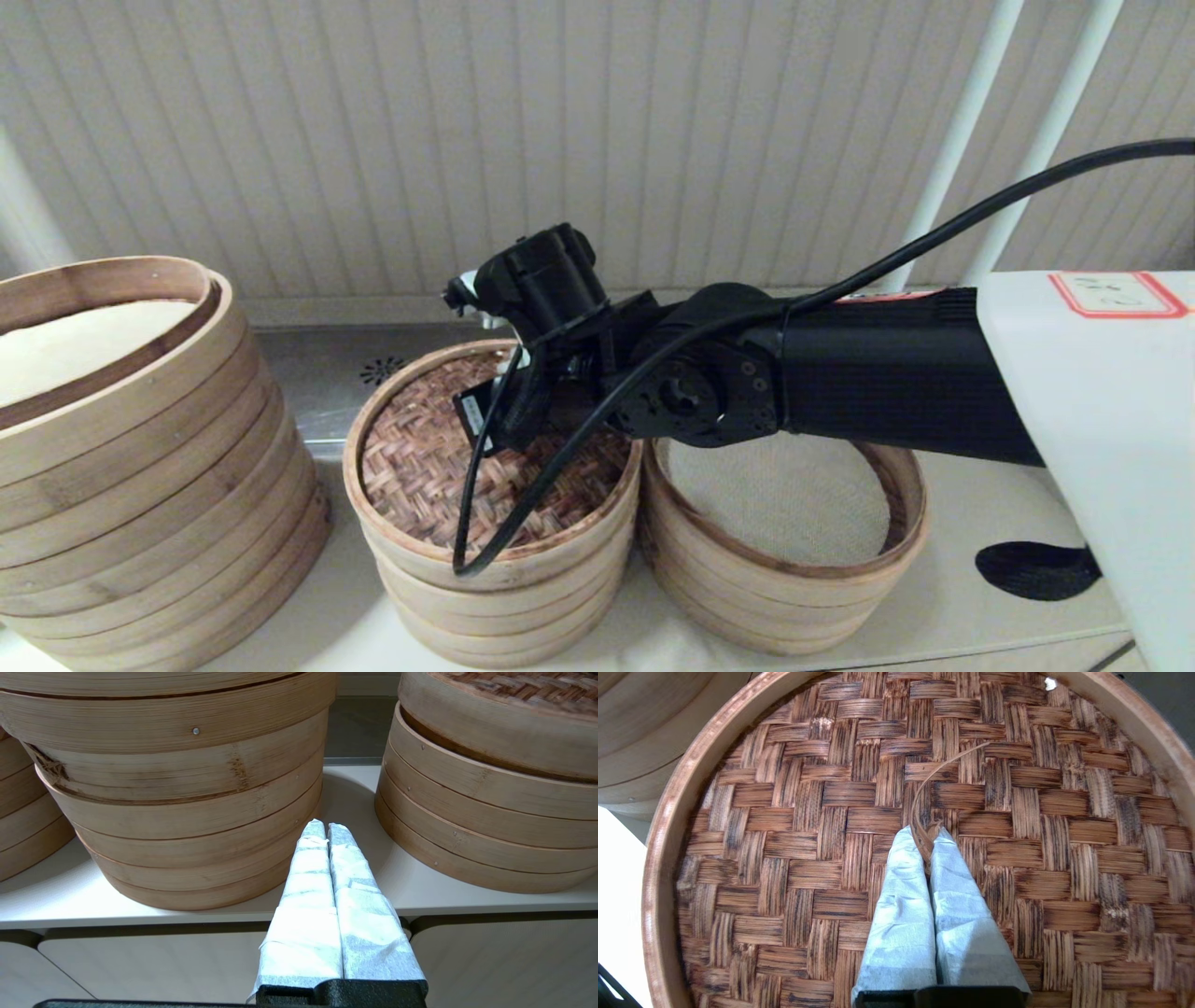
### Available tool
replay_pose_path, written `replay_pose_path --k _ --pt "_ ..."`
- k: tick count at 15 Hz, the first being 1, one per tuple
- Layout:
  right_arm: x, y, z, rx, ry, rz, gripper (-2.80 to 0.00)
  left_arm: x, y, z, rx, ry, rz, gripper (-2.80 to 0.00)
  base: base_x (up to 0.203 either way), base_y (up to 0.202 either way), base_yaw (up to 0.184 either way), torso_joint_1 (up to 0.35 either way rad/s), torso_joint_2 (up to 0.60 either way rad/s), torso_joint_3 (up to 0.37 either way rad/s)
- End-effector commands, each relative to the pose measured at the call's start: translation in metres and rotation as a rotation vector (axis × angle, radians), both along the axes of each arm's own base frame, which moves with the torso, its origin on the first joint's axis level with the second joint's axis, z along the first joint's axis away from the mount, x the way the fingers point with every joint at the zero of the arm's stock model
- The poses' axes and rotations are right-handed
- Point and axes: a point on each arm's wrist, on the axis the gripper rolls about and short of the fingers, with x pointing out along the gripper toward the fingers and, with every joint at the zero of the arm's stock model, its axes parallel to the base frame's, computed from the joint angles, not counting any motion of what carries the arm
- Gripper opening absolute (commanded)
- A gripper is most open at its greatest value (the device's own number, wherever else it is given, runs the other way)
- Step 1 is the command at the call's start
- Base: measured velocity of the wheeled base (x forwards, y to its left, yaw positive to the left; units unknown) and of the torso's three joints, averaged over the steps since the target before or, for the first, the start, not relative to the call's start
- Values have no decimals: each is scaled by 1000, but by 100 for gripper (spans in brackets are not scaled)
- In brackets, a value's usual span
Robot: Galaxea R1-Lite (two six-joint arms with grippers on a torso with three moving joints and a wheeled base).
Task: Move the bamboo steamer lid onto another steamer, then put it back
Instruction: Put the steamer
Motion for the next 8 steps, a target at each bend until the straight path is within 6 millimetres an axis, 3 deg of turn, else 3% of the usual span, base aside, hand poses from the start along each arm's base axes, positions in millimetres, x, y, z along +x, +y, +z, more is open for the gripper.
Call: replay_pose_path --k 1,8 --pt "1 1 -3 -7 5 0 -280 0 0 0 0 2 0 -280 0 0 0 0 0 0" --pt "3 5 -9 -13 4 11 -280 0 0 0 0 2 0 -280 0 0 0 0 0 0"
